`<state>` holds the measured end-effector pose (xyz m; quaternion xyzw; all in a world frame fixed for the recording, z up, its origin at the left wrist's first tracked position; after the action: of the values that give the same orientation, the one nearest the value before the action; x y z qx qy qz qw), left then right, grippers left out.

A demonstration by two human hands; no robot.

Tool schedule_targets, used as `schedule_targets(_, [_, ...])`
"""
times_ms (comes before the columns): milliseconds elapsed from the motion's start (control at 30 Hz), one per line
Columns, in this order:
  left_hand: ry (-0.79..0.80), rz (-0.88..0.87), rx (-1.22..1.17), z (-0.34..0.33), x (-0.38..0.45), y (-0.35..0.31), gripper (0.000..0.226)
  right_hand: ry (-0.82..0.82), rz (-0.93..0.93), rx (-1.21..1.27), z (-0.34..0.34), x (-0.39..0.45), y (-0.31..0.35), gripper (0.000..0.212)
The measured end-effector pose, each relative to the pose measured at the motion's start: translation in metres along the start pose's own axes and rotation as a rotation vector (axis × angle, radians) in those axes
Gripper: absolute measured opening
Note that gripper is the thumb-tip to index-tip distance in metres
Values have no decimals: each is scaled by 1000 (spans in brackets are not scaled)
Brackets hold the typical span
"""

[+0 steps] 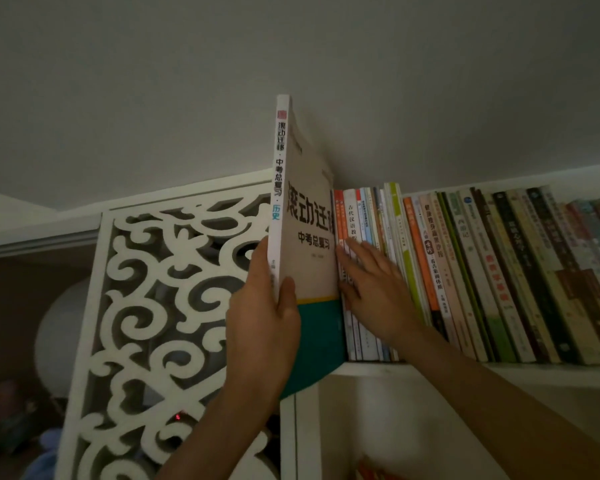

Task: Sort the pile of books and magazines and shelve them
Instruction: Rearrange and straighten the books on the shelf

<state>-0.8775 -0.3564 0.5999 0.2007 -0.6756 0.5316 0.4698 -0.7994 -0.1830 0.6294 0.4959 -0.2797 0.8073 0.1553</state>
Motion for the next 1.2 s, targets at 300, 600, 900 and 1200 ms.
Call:
schedule_targets(300, [1, 44, -56, 65, -12, 2, 43, 49, -66, 150, -1, 1, 5, 64])
schedule_targets(600, [-10, 51, -17, 77, -19, 18, 45, -51, -155, -35, -19, 2, 11, 76])
schedule_targets(900, [-16, 61, -73, 62, -25, 10, 43, -162, -103, -184, -8, -6, 5, 62])
schedule_targets(1200, [-46, 142, -124, 61, -23, 23, 37, -177, -1, -332, 4, 4, 5, 54])
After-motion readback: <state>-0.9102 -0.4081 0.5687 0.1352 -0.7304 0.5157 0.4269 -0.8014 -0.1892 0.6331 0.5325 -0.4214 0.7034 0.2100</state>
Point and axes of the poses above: each hand's wrist, its own x-axis towards the middle knuckle, its own z-axis out of the back of the hand, y = z × x, the point moved 10 cm from there along x, towards the middle knuckle, and after that the axes turned 10 degrees about z, right-handed, at the moved point
